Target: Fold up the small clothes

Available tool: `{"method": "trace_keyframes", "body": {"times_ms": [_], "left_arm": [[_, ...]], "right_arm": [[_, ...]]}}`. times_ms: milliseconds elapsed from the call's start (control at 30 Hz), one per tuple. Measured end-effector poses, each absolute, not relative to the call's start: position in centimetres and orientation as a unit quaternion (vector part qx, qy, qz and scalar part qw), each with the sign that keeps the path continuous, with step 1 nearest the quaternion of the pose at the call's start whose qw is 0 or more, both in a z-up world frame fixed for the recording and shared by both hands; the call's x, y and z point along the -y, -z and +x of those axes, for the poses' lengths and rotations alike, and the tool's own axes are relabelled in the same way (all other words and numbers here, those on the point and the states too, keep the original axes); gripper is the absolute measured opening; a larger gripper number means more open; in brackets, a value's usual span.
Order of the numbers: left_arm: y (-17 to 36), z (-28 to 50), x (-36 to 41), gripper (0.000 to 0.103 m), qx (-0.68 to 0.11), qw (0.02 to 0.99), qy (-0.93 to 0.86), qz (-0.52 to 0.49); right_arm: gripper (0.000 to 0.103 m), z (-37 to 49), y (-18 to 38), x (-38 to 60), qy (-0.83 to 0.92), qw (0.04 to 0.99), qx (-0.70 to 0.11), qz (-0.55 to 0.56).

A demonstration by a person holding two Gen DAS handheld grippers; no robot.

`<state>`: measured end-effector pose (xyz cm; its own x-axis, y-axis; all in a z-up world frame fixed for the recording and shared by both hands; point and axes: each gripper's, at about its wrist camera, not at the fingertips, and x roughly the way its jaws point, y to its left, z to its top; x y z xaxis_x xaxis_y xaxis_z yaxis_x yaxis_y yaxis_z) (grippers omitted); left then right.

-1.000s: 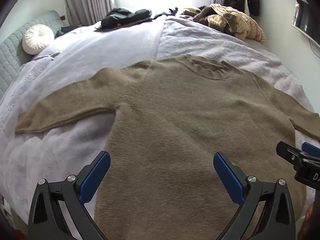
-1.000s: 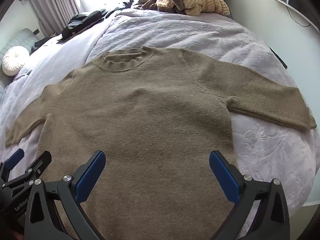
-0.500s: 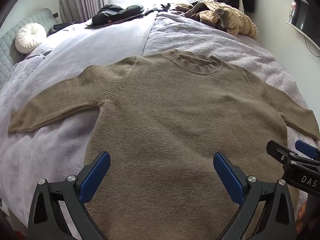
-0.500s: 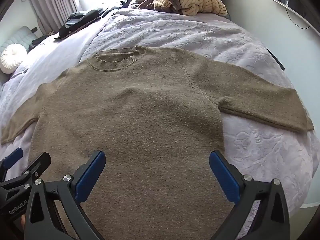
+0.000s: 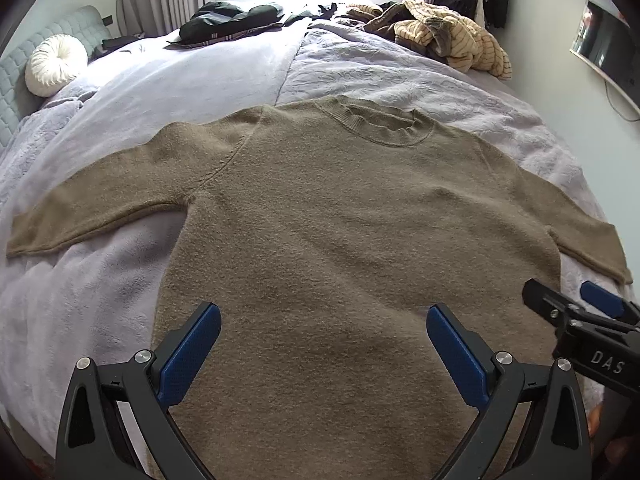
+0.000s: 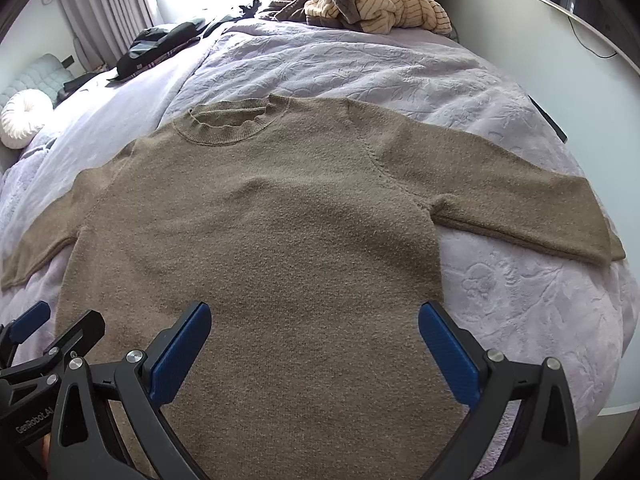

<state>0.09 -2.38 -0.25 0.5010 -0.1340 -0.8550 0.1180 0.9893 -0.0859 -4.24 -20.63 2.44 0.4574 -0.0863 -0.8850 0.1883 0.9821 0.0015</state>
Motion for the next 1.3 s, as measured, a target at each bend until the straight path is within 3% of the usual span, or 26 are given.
{"method": "trace_keyframes", "body": {"times_ms": [1300], "left_arm": [[-0.2,-0.83,2.71,0.103,-0.489,0.87,0.059,0.015]], "right_arm": [[0.103,-4.74,-2.97,20.81,0.08,0.856,-0.509,0.049]]}}
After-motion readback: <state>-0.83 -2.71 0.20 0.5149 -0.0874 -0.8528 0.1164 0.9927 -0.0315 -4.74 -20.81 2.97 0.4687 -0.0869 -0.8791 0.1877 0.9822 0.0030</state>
